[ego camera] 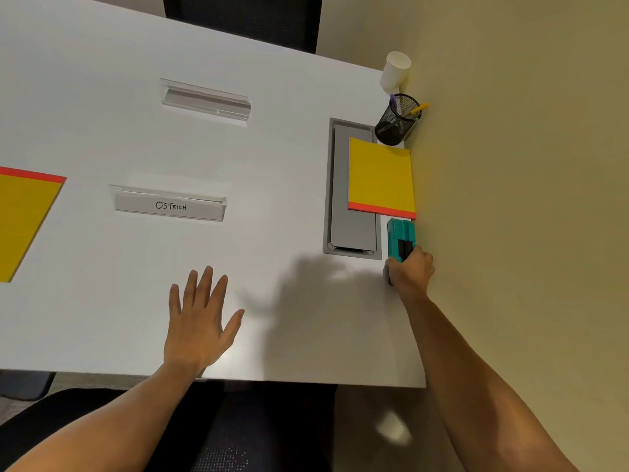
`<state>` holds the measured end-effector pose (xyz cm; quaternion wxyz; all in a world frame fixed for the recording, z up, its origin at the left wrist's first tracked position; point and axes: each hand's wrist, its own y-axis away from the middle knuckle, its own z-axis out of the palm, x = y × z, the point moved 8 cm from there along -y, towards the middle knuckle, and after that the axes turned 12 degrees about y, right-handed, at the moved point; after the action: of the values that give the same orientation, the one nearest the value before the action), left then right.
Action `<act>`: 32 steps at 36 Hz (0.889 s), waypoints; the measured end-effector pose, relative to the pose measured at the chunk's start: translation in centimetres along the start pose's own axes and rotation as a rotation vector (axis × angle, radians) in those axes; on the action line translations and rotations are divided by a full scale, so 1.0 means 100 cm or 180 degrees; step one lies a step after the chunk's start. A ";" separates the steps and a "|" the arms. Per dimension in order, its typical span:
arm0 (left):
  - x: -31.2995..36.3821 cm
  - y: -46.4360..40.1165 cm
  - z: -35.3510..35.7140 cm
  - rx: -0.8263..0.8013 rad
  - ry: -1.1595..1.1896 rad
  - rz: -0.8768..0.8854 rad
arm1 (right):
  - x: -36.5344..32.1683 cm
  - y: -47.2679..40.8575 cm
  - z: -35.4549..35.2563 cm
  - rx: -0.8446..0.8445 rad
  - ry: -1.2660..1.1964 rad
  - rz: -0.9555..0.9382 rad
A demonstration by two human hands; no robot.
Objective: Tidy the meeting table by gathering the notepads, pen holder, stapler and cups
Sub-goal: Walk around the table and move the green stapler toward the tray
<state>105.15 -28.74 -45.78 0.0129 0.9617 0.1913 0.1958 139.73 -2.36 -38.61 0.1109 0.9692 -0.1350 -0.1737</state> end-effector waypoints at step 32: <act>0.001 -0.001 0.007 -0.0028 -0.0041 -0.0123 | -0.117 0.153 0.081 -0.0172 -0.0684 -0.2537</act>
<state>105.43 -28.58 -46.37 0.0221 0.9590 0.2089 0.1902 122.76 -14.57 -38.39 0.0457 0.9187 0.2446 -0.3067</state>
